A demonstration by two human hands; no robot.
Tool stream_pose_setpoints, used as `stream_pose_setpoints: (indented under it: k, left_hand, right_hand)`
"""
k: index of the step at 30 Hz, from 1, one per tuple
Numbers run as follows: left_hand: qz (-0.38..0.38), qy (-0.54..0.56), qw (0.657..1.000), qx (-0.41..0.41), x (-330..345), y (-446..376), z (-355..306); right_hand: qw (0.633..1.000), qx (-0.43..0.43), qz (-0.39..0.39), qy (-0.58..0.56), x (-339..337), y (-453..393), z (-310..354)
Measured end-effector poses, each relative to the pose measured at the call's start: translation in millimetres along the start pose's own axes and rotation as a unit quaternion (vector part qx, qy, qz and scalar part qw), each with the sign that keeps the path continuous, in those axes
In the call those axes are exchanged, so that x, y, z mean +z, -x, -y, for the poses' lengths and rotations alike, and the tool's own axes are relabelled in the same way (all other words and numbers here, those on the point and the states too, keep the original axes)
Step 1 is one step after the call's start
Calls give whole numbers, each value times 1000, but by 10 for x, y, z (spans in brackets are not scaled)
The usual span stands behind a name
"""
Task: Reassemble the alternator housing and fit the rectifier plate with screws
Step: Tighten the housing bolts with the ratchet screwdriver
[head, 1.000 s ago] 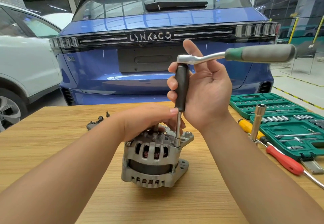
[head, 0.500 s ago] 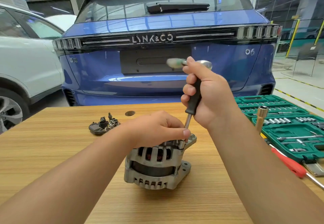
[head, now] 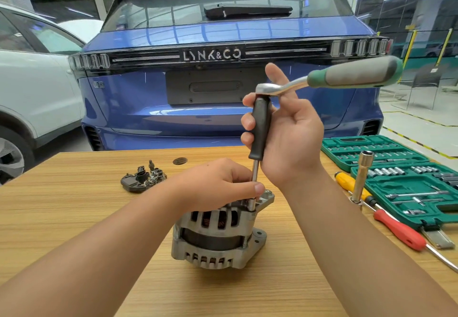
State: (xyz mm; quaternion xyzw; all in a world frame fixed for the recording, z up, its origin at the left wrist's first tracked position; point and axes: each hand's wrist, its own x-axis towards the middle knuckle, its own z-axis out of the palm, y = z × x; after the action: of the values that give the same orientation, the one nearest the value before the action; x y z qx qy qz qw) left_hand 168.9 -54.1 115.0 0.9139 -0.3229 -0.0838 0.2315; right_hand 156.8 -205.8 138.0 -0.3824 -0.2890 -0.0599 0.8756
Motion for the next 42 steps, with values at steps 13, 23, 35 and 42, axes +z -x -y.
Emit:
stream_pose_setpoints:
  k: [13, 23, 35, 42]
  left_hand:
    - [2, -23, 1000, -8, 22, 30, -27]
    - [21, -44, 999, -12, 7, 12, -35]
    - [11, -8, 1000, -11, 18, 12, 12]
    - [5, 8, 1000, -7, 5, 33, 16]
  right_hand:
    - [1000, 25, -2, -9, -13, -20, 13]
    - [974, 71, -177, 122, -12, -81, 144]
    - [995, -22, -35, 96, 51, -15, 12]
    - [997, 32, 54, -49, -18, 10, 43]
